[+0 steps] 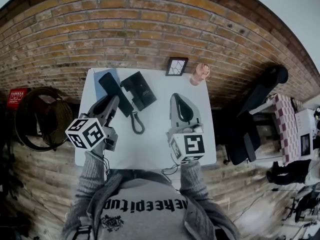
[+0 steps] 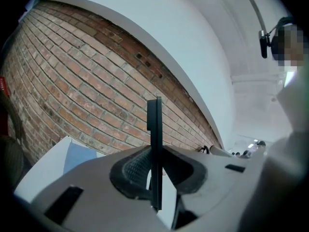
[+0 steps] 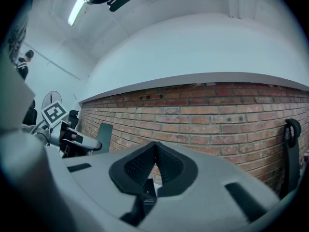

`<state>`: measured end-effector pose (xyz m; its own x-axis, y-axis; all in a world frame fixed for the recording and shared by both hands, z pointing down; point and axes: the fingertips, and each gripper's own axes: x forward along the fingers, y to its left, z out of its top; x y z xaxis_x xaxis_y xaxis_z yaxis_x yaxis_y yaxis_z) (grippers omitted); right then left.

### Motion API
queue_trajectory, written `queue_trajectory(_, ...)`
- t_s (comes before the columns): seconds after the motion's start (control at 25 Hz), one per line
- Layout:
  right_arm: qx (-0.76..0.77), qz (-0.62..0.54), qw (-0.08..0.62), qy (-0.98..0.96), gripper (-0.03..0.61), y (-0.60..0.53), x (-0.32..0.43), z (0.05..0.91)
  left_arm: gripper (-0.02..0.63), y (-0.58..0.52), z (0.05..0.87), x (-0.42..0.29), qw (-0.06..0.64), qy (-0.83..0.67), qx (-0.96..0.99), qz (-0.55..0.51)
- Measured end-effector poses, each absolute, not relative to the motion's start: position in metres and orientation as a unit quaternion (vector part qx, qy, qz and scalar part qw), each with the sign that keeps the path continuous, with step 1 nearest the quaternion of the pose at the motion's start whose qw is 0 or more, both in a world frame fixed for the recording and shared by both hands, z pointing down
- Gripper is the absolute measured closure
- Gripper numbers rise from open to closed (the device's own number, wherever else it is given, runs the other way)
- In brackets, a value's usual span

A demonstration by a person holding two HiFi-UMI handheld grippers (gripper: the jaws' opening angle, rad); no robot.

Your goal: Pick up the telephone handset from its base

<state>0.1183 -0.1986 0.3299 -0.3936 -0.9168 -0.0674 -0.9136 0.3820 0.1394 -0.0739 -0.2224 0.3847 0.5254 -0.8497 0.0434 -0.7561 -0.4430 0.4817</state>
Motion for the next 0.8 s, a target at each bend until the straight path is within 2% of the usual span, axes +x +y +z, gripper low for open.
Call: queue_trajectory(0.8,0.551,-0.086,0.012,-0.83,0.573,-0.178,0.113,0.319,0.546,-0.193,0.343,-0.093,0.128,-0.526,0.836,-0.085)
